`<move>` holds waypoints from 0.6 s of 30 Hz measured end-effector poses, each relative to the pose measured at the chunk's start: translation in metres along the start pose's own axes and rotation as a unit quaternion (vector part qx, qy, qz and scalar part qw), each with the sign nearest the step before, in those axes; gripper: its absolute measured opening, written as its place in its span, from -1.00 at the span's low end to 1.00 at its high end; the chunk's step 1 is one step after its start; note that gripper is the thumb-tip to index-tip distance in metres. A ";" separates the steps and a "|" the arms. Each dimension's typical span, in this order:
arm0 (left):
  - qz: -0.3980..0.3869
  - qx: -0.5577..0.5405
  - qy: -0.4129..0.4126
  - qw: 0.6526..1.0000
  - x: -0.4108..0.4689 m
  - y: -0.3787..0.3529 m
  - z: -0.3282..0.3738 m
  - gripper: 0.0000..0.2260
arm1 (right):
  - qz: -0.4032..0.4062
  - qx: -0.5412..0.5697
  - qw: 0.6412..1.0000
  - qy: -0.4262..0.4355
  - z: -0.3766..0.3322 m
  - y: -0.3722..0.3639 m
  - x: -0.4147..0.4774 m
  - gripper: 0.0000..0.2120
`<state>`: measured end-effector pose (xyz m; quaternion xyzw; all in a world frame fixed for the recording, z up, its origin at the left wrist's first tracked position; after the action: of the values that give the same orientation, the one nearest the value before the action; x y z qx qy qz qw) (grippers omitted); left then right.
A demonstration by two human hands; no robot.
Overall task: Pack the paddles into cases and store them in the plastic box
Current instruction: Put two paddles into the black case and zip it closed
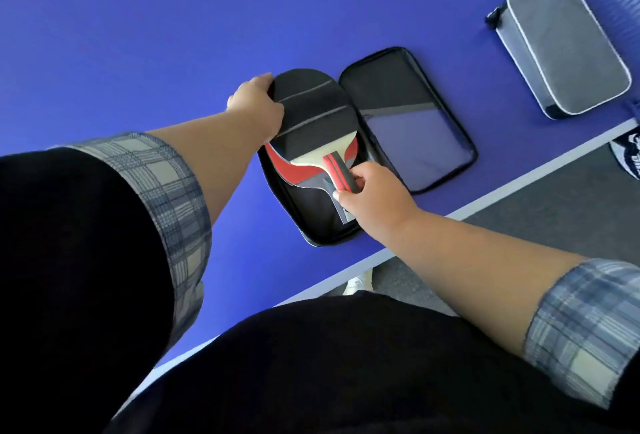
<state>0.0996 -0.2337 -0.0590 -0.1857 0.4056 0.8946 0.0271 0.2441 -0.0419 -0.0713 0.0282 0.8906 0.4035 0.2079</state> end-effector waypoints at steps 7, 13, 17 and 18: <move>-0.048 0.045 -0.043 0.997 -0.004 -0.009 -0.013 -0.48 | 0.022 -0.021 0.999 -0.036 0.010 -0.019 -0.012 -0.77; -0.061 0.054 -0.068 0.994 -0.009 -0.013 -0.013 -0.48 | 0.048 -0.043 0.997 -0.039 0.014 -0.017 -0.015 -0.81; -0.062 0.084 -0.084 0.991 -0.013 -0.016 -0.009 -0.45 | 0.033 -0.044 0.997 -0.046 0.018 -0.016 -0.019 -0.77; -0.066 0.103 -0.091 0.988 -0.014 -0.016 -0.008 -0.43 | 0.018 -0.043 0.998 -0.049 0.018 -0.016 -0.018 -0.75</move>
<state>0.1183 -0.2273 -0.0707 -0.1262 0.4781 0.8576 0.1413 0.2697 -0.0438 -0.0870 0.0552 0.8607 0.4432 0.2444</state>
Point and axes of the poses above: each hand's wrist, its own x-axis towards the middle knuckle, its own y-axis out of the back of the hand, z = x × y, the point moved 7 cm from there along x, towards the middle knuckle, and after that the axes turned 8 degrees about z, right-handed, at the moved point
